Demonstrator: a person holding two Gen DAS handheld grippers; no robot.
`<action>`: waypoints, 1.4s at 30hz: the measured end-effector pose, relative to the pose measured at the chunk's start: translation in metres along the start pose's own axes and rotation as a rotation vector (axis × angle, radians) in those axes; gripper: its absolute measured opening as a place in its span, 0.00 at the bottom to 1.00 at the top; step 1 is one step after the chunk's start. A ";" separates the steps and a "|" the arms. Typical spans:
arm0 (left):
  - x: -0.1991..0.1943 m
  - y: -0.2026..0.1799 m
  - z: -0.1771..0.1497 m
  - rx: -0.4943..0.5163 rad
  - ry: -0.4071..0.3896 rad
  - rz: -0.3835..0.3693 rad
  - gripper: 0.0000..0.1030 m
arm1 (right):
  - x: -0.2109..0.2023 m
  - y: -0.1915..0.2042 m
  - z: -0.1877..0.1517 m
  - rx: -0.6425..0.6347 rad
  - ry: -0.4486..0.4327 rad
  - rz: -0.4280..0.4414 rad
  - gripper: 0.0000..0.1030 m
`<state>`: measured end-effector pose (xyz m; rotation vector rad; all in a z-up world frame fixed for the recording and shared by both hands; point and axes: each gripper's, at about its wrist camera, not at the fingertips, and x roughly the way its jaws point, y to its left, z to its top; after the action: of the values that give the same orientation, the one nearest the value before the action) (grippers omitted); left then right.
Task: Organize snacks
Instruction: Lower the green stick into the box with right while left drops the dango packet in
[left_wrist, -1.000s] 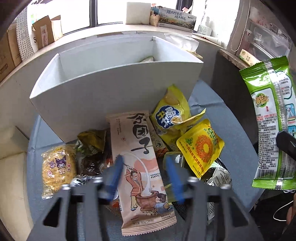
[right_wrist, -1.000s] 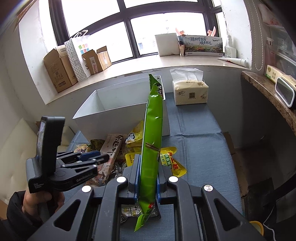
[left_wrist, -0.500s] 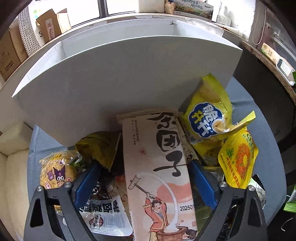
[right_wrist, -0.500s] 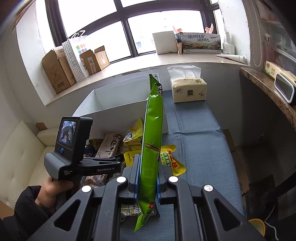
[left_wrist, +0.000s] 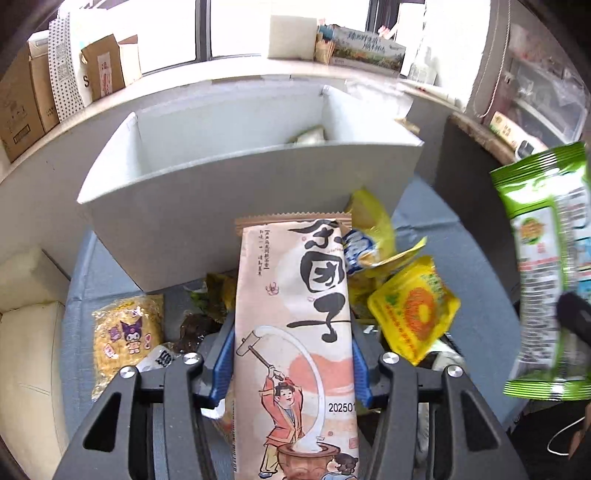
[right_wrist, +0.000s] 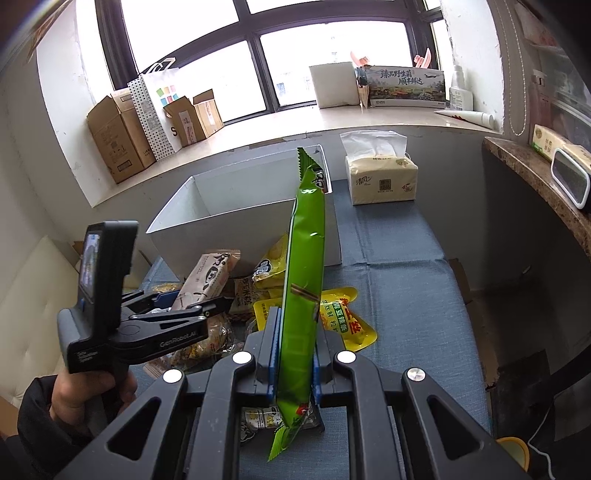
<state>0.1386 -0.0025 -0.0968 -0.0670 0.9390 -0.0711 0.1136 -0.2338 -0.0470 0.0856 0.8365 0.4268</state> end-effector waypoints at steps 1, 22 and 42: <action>-0.009 0.003 0.001 -0.003 -0.014 -0.006 0.55 | 0.000 0.001 0.000 0.000 -0.002 0.000 0.14; -0.044 0.062 0.135 -0.128 -0.199 -0.008 0.55 | 0.088 0.028 0.130 -0.004 -0.019 0.214 0.14; 0.077 0.076 0.188 -0.224 -0.082 -0.036 1.00 | 0.180 -0.027 0.181 0.090 0.088 0.131 0.90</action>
<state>0.3381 0.0712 -0.0543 -0.2923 0.8612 0.0040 0.3619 -0.1701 -0.0584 0.2072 0.9404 0.5188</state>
